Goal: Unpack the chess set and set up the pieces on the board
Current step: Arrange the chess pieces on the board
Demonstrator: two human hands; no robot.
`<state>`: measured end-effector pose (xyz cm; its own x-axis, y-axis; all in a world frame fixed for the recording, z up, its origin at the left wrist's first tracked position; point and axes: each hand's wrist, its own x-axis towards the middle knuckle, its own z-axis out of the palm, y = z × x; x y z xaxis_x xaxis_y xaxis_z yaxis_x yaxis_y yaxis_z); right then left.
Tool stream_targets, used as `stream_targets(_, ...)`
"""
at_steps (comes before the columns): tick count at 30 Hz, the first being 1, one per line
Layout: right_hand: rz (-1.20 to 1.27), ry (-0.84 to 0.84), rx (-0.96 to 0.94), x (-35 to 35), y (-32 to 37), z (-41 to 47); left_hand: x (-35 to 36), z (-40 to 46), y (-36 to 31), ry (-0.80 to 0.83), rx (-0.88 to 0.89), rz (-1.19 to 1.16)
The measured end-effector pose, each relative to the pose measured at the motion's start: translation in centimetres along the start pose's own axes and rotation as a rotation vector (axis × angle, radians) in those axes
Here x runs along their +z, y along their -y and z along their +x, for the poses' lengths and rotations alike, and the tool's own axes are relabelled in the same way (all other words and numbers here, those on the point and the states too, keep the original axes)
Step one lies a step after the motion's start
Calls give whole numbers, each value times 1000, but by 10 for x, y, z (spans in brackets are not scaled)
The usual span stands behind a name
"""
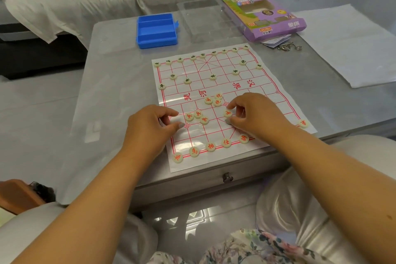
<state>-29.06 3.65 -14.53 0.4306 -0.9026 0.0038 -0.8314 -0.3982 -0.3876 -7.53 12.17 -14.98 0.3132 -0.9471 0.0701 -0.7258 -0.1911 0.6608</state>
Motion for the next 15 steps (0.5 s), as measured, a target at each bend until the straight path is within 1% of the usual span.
stream_targets(8, -15, 21, 34, 0, 1, 5, 17, 16, -9, 38, 21, 45)
stream_targets(13, -4, 38, 34, -1, 1, 6, 21, 18, -6, 56, 19, 26)
stream_targets(15, 7, 21, 65, -10, -4, 9, 20, 18, -5, 50, 23, 25)
